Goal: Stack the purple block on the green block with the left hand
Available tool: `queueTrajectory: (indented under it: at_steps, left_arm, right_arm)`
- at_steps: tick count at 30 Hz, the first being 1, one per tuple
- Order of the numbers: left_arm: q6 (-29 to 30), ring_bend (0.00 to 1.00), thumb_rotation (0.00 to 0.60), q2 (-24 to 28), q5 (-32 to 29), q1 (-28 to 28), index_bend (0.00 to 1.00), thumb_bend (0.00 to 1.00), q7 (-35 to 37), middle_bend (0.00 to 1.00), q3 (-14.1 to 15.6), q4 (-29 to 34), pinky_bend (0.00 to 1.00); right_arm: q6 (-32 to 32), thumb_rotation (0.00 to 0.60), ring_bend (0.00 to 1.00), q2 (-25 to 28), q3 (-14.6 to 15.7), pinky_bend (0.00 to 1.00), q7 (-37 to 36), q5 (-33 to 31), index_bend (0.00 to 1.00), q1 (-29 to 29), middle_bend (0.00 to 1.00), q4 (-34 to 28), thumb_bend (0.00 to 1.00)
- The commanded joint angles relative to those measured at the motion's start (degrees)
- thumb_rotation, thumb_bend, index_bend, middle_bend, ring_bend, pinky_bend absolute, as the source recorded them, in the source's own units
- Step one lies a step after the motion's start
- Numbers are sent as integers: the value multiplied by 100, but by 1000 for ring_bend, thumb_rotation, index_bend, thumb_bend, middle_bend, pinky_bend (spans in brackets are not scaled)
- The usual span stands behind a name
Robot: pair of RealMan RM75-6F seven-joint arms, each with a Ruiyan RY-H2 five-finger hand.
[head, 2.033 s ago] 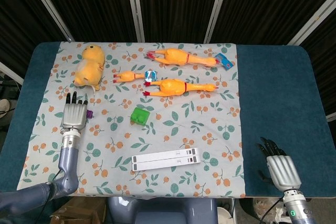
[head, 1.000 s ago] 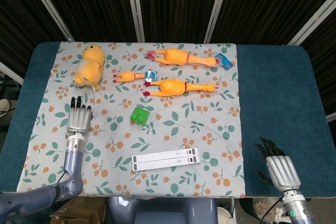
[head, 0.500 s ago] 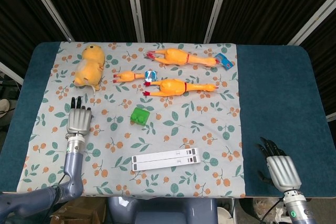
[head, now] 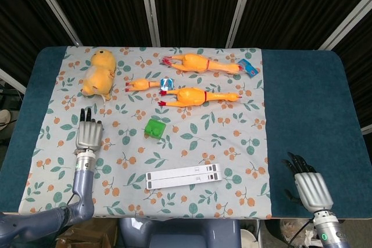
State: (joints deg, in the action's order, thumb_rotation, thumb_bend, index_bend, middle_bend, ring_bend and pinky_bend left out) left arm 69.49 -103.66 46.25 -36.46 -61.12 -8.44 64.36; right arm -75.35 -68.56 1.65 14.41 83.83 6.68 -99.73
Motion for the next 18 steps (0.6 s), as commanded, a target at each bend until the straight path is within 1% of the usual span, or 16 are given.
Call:
queueTrajectory:
  at_steps: [1,5,9,14,18]
  left_arm:
    - [31,14,600,-14,7,0,459,406,-66,432,6,-16,0]
    - [79,14,600,-20,14,13,491,427,-174,446,28,-17,0]
    - [118,14,600,-32,11,27,515,468,-287,449,48,-22,0]
    - [150,34,600,-70,10,37,524,503,-393,454,63,-61,0]
    - [151,34,600,-82,27,48,526,509,-416,459,67,-46,0]
  right_arm:
    - [1,600,86,-3,1,271,3,-4,185,-1,77,1,294]
    - [14,600,86,-2,1,272,12,-23,185,2,77,-1,293]
    - [25,600,86,-8,9,271,26,-19,185,6,77,-2,293]
    - [22,600,86,-7,8,271,30,-15,185,9,77,-7,294]
    - [11,600,86,1,9,271,23,-13,185,3,77,-20,294]
